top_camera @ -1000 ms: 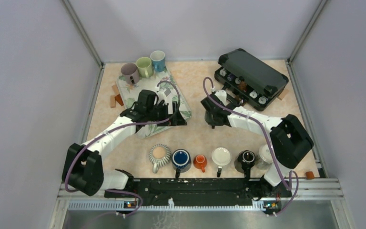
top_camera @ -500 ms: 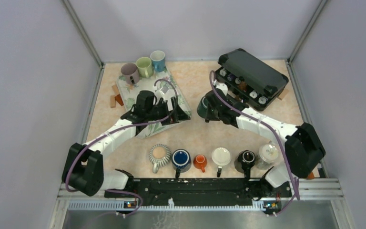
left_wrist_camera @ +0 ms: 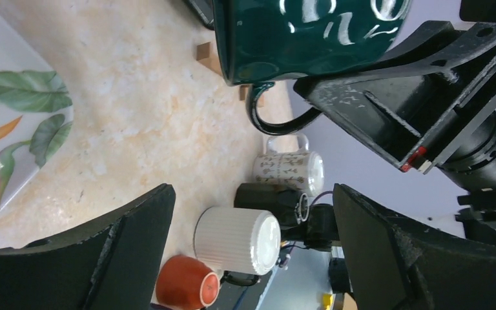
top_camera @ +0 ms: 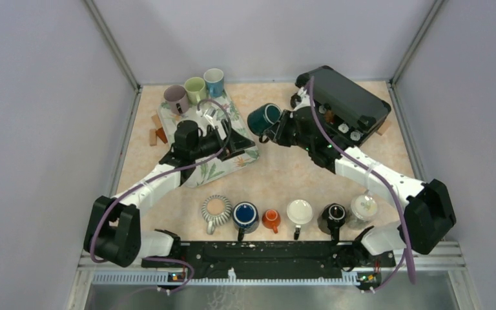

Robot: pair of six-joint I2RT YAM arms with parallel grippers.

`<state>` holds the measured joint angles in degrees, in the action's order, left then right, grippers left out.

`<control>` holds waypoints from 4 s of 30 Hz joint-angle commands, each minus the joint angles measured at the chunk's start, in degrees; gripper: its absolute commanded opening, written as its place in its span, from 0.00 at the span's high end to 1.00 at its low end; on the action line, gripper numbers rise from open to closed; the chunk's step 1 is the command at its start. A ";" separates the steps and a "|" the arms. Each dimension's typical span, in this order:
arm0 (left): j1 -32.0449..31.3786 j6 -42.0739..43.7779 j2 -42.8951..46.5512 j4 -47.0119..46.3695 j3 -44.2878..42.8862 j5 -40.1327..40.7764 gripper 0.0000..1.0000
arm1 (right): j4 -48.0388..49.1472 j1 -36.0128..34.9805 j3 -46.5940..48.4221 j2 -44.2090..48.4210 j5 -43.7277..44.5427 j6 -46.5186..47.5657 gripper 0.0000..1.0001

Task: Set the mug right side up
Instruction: Turn over the cup at the center of the board, then place the cup on the tray.

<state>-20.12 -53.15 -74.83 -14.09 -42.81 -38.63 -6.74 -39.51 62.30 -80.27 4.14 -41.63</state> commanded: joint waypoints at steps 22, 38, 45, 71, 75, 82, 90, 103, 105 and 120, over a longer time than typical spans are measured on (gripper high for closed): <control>2.19 -26.21 -3.56 -42.25 2.17 -9.56 0.25 | 39.25 2.81 -4.85 2.72 -21.67 -19.07 1.00; 1.85 -30.09 -5.14 -47.46 1.46 -7.93 0.52 | 45.55 2.74 -8.12 1.31 -22.66 -22.64 1.00; 1.59 -31.40 -5.79 -49.38 1.58 -7.16 0.62 | 45.44 2.35 -8.47 1.12 -21.46 -21.70 1.00; 1.49 -17.99 -1.29 -33.69 -0.77 -2.74 1.00 | 36.51 1.84 -9.42 2.51 -17.34 -15.72 0.61; 1.59 -11.82 0.42 -26.45 -2.16 0.33 1.00 | 31.66 1.81 -9.20 3.60 -15.27 -13.54 0.41; 1.57 0.96 1.50 -10.49 -8.04 8.56 1.00 | 22.72 1.86 -8.73 5.84 -11.08 -9.19 0.19; 1.67 22.20 -2.40 14.63 -21.13 27.31 1.00 | 9.74 1.85 -7.73 10.73 -4.35 -2.10 0.01; 3.62 33.88 -23.85 26.08 -39.84 38.10 1.00 | -0.61 1.81 -6.30 18.53 3.12 3.97 0.01; 4.00 34.63 -26.97 27.41 -42.80 39.58 1.00 | -1.75 1.84 -6.25 19.42 4.01 4.31 0.01; 7.07 38.23 -43.41 37.62 -60.74 41.74 1.00 | -5.39 1.81 -7.09 24.65 6.61 5.76 0.01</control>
<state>-13.93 -16.51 -117.38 25.74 -98.87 2.02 -11.70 -37.39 53.06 -56.60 9.87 -37.26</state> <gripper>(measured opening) 0.263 0.987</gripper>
